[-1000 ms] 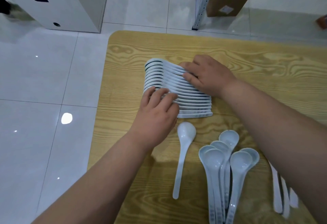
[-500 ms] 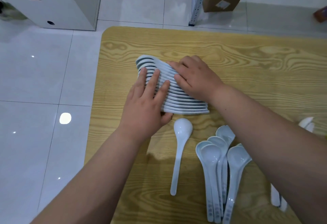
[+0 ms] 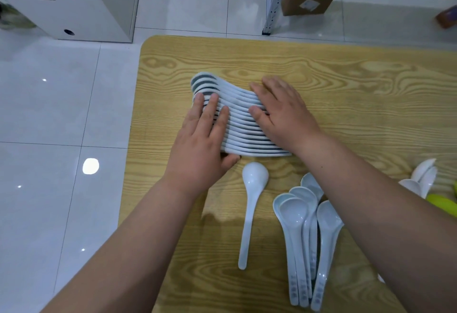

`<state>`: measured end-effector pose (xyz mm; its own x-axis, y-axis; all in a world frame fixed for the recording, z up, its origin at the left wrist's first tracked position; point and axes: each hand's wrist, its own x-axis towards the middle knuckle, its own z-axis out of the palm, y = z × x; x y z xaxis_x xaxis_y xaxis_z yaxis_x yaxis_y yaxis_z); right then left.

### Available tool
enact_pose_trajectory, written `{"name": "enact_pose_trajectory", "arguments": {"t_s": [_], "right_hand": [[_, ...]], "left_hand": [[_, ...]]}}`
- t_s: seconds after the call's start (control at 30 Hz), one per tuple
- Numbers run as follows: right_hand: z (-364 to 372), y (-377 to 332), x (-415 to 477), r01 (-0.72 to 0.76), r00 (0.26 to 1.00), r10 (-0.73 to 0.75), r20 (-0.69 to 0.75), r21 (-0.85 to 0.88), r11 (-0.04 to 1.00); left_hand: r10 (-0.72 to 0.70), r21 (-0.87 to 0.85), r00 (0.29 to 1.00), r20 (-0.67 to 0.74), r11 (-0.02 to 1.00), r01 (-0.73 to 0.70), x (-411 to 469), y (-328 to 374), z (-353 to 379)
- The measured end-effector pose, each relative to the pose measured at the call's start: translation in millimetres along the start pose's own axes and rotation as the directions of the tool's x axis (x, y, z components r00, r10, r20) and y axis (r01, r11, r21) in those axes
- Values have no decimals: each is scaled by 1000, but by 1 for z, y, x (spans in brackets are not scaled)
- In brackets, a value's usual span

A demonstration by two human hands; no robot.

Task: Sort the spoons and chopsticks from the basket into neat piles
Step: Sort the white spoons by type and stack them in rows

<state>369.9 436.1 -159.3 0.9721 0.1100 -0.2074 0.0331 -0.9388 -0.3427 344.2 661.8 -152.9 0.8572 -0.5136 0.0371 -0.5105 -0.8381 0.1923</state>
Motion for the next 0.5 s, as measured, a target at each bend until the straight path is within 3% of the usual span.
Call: {"name": "enact_pose_trajectory", "arguments": {"t_s": [0.5], "right_hand": [[-5,10,-10,-39,999,40,26,-22,999]], "left_hand": [[71,101,997,15,992,-72,1,4,-8]]}}
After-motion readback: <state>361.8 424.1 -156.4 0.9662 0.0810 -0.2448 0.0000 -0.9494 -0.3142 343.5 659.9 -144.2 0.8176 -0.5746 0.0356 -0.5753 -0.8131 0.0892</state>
